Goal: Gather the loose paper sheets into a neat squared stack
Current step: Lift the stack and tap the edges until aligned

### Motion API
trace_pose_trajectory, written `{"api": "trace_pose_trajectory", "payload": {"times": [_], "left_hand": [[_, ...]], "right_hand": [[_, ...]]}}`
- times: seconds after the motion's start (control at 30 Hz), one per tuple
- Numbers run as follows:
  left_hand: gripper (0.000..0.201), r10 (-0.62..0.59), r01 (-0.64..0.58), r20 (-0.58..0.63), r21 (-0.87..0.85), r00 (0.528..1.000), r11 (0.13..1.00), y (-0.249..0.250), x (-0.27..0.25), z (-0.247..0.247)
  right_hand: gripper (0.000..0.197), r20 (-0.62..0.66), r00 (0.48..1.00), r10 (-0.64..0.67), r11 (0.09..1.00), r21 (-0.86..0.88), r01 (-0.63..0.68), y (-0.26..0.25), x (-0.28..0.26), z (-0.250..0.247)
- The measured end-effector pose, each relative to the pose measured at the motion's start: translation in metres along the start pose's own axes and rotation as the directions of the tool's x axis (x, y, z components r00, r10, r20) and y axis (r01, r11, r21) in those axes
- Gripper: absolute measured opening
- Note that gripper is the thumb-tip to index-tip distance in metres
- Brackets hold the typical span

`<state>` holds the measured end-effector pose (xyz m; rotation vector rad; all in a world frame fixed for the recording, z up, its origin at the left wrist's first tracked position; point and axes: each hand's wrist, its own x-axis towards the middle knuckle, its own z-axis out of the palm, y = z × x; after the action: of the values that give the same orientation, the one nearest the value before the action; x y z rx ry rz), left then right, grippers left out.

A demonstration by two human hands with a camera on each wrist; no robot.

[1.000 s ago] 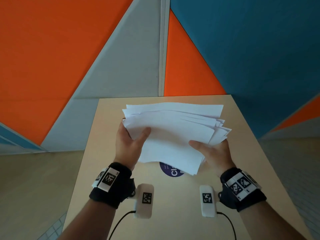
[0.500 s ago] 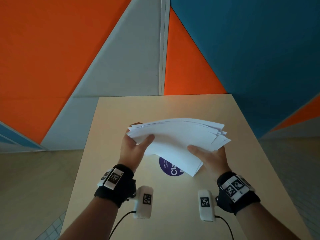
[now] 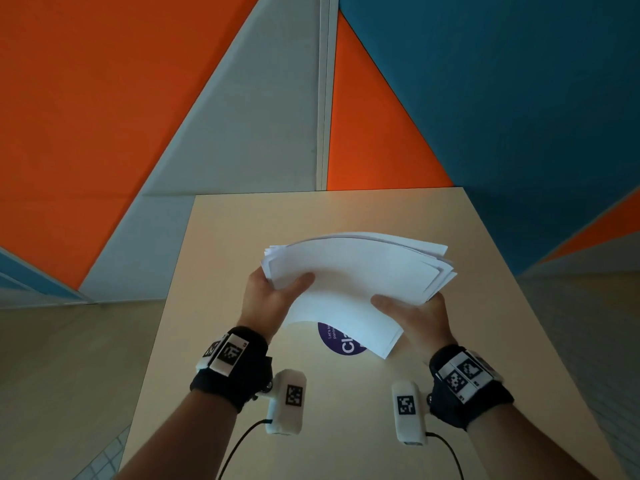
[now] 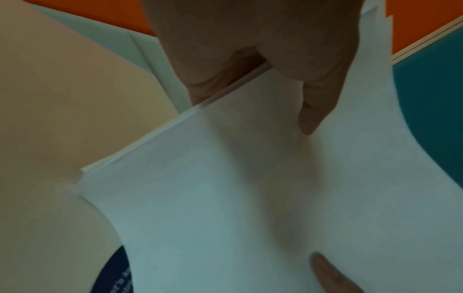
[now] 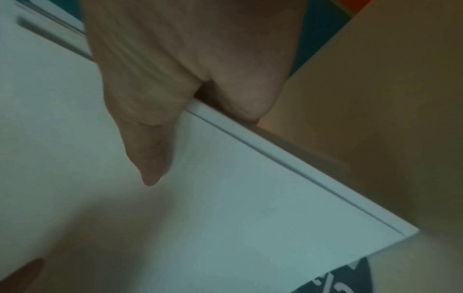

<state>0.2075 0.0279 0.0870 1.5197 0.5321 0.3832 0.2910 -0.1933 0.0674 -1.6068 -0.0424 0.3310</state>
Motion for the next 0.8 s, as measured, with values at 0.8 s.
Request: {"api": "trace_pose_trajectory", "payload": {"times": [0.8], "left_hand": [[0.039, -0.019, 0.022, 0.051, -0.051, 0.999, 0.998, 0.005, -0.008, 0.002]], "right_hand": [[0.030, 0.078, 0.996, 0.037, 0.999, 0.013, -0.038, 0.008, 0.013, -0.008]]}}
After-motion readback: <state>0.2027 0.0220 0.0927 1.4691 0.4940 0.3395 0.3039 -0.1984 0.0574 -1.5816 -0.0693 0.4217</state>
